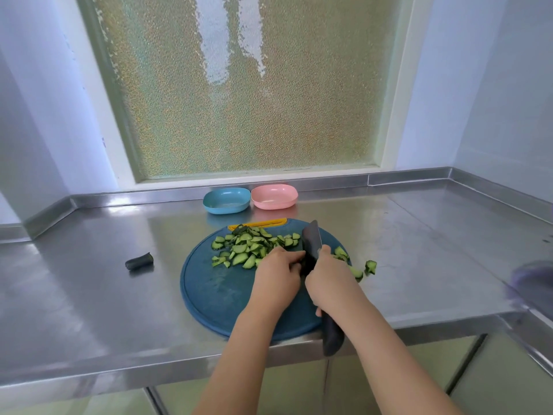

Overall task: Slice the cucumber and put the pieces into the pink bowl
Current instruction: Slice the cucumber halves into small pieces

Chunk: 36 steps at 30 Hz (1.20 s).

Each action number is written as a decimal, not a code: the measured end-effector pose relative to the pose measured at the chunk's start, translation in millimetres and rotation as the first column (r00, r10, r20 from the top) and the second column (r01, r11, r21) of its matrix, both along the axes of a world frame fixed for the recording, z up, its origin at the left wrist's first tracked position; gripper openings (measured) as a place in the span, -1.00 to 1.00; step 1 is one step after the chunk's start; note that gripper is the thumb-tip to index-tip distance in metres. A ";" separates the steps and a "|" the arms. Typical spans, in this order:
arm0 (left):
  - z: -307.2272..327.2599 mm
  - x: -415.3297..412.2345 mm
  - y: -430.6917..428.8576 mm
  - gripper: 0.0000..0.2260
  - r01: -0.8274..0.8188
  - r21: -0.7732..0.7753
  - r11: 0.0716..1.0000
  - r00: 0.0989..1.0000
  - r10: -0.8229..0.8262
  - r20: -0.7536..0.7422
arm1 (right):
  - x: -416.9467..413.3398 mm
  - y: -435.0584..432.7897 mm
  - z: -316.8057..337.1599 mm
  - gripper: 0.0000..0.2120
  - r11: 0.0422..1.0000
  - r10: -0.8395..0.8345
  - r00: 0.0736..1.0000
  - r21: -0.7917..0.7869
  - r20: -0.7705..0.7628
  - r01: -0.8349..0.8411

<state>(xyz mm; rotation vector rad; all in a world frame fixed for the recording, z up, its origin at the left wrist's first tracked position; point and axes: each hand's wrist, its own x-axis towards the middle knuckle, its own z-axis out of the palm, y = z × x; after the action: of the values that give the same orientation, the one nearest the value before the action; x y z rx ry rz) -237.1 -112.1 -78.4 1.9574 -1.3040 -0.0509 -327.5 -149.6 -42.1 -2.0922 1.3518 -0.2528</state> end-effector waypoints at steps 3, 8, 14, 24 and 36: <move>0.4 1.3 0.7 -0.78 0.002 -0.006 1.000 1.000 -0.002 -0.011 | -10.5 2.5 4.4 -0.48 1.000 0.016 0.999 -0.002 0.044 -0.016; -0.8 3.7 -0.4 -0.70 0.036 -0.008 0.999 0.999 -0.036 -0.036 | -23.9 5.0 2.4 -0.49 1.000 -0.003 0.977 0.016 0.214 -0.001; -1.5 3.7 -0.1 -0.68 0.054 -0.023 0.998 0.997 -0.055 -0.049 | -24.6 7.5 2.7 -0.51 1.000 -0.012 0.966 0.006 0.259 0.011; -0.6 5.0 -1.1 -0.68 0.053 -0.010 0.999 0.998 -0.053 -0.021 | -22.0 11.3 2.7 -0.45 1.000 -0.007 0.968 0.006 0.251 0.006; -2.5 5.3 -1.9 -0.74 0.039 -0.011 0.999 0.999 -0.038 0.010 | -5.2 16.2 1.5 -0.36 0.995 -0.015 1.000 -0.095 0.028 0.017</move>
<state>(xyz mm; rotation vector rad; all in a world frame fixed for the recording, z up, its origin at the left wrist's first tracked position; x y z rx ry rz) -231.7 -114.1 -80.8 1.9253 -1.3453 -0.0532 -332.6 -133.4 -40.5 -2.1490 1.3654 -0.3578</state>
